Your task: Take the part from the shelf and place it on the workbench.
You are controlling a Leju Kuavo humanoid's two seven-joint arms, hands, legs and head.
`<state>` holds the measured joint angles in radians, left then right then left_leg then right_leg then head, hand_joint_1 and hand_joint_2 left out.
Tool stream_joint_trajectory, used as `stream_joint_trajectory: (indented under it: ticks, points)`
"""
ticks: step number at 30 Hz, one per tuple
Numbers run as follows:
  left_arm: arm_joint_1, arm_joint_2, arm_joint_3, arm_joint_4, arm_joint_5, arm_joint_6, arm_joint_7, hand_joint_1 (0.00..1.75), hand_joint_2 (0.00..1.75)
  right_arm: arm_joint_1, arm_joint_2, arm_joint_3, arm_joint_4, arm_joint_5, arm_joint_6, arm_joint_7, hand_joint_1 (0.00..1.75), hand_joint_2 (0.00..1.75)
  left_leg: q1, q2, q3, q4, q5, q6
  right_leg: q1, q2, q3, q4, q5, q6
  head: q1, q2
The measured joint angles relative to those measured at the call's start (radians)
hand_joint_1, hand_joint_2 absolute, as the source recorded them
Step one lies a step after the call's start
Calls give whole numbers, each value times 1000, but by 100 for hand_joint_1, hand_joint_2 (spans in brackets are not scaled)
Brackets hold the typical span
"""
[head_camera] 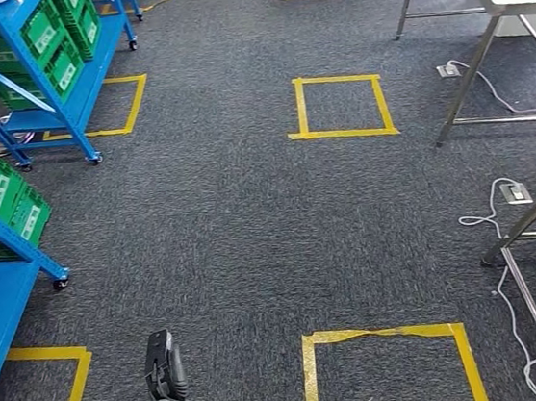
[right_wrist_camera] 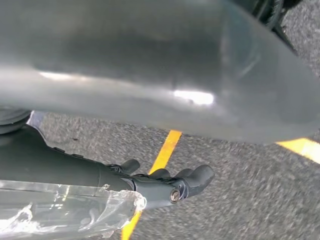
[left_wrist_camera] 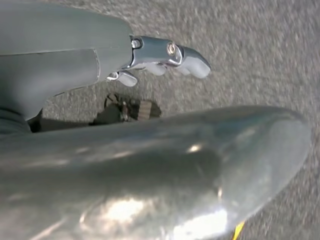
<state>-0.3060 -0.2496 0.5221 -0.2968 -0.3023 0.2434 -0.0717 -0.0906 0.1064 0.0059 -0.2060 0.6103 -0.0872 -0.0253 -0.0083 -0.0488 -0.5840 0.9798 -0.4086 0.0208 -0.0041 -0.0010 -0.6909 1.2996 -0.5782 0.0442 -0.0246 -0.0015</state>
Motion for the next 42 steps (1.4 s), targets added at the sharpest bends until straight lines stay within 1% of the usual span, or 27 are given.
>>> stream_joint_trajectory:
  ticks: [2,4,6,8,10,12,14,15,16,17,19,21,23,24,26,28,29,30,31,32,34,35,37,38,39,40,42]
  points:
    - [2,-2,-9,0,-16,8,5,0,0,6,0,-1,0,-9,-3,-19,0,0,0,-31,0,1,2,-2,-1,14,45,-99,63,-7,0,0]
    - [-3,-9,-23,0,-30,21,15,0,0,12,-3,-5,1,-21,-5,-34,0,0,-1,-59,-3,4,5,-8,-5,65,107,-228,111,-10,0,0]
    - [-10,-19,-38,0,-41,33,25,0,0,17,-7,-11,2,-33,-6,-39,0,0,2,-81,-13,6,10,-19,-7,94,130,-279,119,-12,0,0]
    - [-15,-25,-52,1,-52,38,37,0,0,22,-10,-17,2,-41,-7,-36,0,0,8,-94,-22,6,15,-31,-4,75,131,-285,125,-19,0,0]
    - [-21,-31,-66,2,-61,38,46,0,0,28,-11,-24,2,-47,-10,-33,0,0,6,-55,-41,40,-11,-39,-5,50,132,-294,133,-31,-6,0]
    - [-32,-38,-79,2,-65,34,49,0,0,35,-12,-33,3,-52,-13,-34,0,0,3,7,-94,150,-76,-47,-4,19,131,-299,136,-37,-13,0]
    - [-39,-43,-89,3,-67,32,49,0,0,43,-15,-38,4,-54,-14,-38,0,0,7,30,-148,266,-122,-55,-3,-15,130,-299,136,-38,-14,0]
    - [-39,-45,-93,4,-67,33,49,0,0,45,-16,-41,5,-55,-14,-41,0,0,9,35,-154,283,-120,-57,-4,-31,129,-299,135,-38,-14,0]
    - [-40,-45,-96,4,-66,34,49,0,0,46,-16,-42,5,-55,-14,-45,0,0,11,40,-141,262,-100,-59,-4,-45,129,-299,135,-37,-15,0]
    - [-41,-45,-98,5,-66,35,49,0,0,46,-16,-43,5,-54,-14,-48,0,0,12,50,-109,208,-68,-60,-5,-58,131,-299,133,-35,-15,0]
    - [-47,-47,-101,5,-64,36,49,0,0,45,-17,-44,5,-51,-14,-53,0,0,10,98,-33,74,-19,-58,-2,-81,134,-297,129,-26,-17,0]
    - [-54,-51,-104,5,-61,36,49,0,0,44,-19,-45,6,-46,-13,-54,0,0,5,123,-1,11,-9,-46,5,-103,138,-294,124,-14,-16,0]
    - [-55,-52,-104,5,-56,39,49,0,0,42,-20,-45,6,-40,-13,-54,0,0,4,100,-4,8,-9,-31,5,-124,141,-294,120,-4,-13,0]
    - [-55,-52,-103,5,-53,41,49,0,0,40,-21,-45,6,-37,-13,-54,0,0,5,88,-5,7,-8,-24,2,-117,140,-288,113,1,-13,0]
    - [-57,-54,-103,5,-49,46,49,0,0,40,-22,-45,6,-33,-13,-53,0,0,8,64,-4,5,-4,-12,-3,-67,114,-225,71,10,-9,0]
    - [-59,-60,-104,6,-46,50,49,0,0,44,-23,-45,7,-27,-13,-53,0,0,8,39,-5,5,-4,-3,-5,-15,49,-85,5,13,-3,0]
    - [-58,-62,-104,7,-45,51,49,0,0,47,-24,-45,8,-23,-12,-54,0,0,7,25,-5,5,-3,-1,-5,-5,16,-22,-16,13,-2,0]
    - [-57,-64,-103,8,-43,53,50,0,0,50,-25,-45,8,-20,-12,-54,0,0,6,10,-5,5,-3,0,-4,-1,-4,12,-20,12,-2,0]
    - [-55,-65,-103,9,-41,55,50,0,0,53,-26,-44,8,-17,-12,-55,0,0,6,-5,-5,5,-3,0,-4,1,-6,6,-3,10,-2,0]
    - [-55,-66,-103,10,-40,57,51,0,0,55,-27,-44,8,-14,-12,-55,0,0,6,-20,-4,6,-2,-1,-5,5,12,-40,30,8,-2,0]
    - [-56,-70,-103,10,-36,63,51,0,0,56,-31,-44,9,-8,-10,-58,0,0,6,-47,-5,9,-1,-6,-10,50,76,-183,99,4,-2,0]
    - [-58,-73,-103,10,-32,66,50,0,0,56,-32,-44,10,-3,-8,-59,0,0,6,-60,-9,11,0,-11,-14,75,102,-238,119,4,-2,0]
    - [-57,-78,-102,10,-16,75,42,0,0,56,-34,-41,11,15,-5,-60,0,0,8,-82,-18,13,4,-24,-16,100,121,-278,123,1,-2,0]
    - [-54,-78,-100,10,-2,80,32,0,0,56,-34,-38,11,28,-5,-59,0,0,10,-93,-23,11,7,-31,-15,89,122,-279,124,-3,-2,0]
    - [-49,-78,-97,10,14,84,20,0,0,56,-34,-33,11,44,-5,-57,0,0,12,-89,-26,12,7,-37,-14,78,123,-282,127,-9,-2,0]
    - [-44,-76,-94,10,34,87,6,0,0,55,-33,-26,11,60,-5,-54,0,0,11,-68,-32,22,-3,-43,-14,65,124,-286,130,-16,-5,0]
    - [-37,-70,-82,10,72,87,-20,0,0,54,-30,-8,11,93,-6,-44,0,0,8,-4,-71,100,-54,-52,-13,36,126,-294,133,-27,-14,0]
